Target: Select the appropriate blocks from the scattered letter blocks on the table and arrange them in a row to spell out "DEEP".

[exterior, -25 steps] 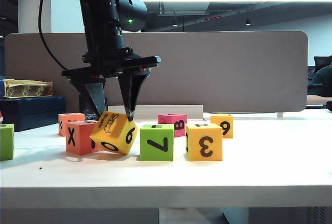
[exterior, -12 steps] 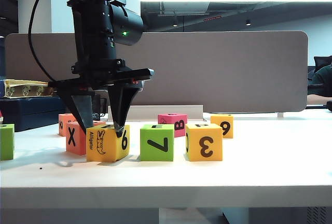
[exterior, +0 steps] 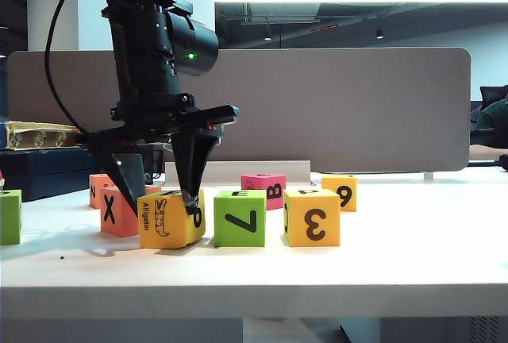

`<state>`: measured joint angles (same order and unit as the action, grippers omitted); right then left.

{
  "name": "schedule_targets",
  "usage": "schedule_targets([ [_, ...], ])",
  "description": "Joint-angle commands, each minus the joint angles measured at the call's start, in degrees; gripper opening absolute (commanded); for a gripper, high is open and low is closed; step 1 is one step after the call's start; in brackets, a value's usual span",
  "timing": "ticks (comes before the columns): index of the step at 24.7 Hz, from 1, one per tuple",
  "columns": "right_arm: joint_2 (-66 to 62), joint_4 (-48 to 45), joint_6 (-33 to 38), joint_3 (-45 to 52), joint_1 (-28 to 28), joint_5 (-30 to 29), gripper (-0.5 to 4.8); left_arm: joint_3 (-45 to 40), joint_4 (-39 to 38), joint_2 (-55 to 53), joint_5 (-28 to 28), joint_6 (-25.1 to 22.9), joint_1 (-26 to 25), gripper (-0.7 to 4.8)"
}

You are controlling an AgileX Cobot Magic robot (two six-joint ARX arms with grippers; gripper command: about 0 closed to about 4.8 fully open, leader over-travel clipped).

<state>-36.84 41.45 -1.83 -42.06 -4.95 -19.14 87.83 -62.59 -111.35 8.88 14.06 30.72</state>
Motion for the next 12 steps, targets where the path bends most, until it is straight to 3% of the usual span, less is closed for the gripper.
schedule_targets([
  [1, 0.04, -0.52, -0.13, -0.31, -0.02, -0.09, -0.01, -0.07, -0.28, 0.83, 0.15, 0.35, 0.02, 2.78],
  [12, 0.04, -0.46, -0.13, -0.31, -0.02, -0.11, -0.01, -0.07, 1.92, 1.05, -2.89, 4.02, 0.00, 2.77],
])
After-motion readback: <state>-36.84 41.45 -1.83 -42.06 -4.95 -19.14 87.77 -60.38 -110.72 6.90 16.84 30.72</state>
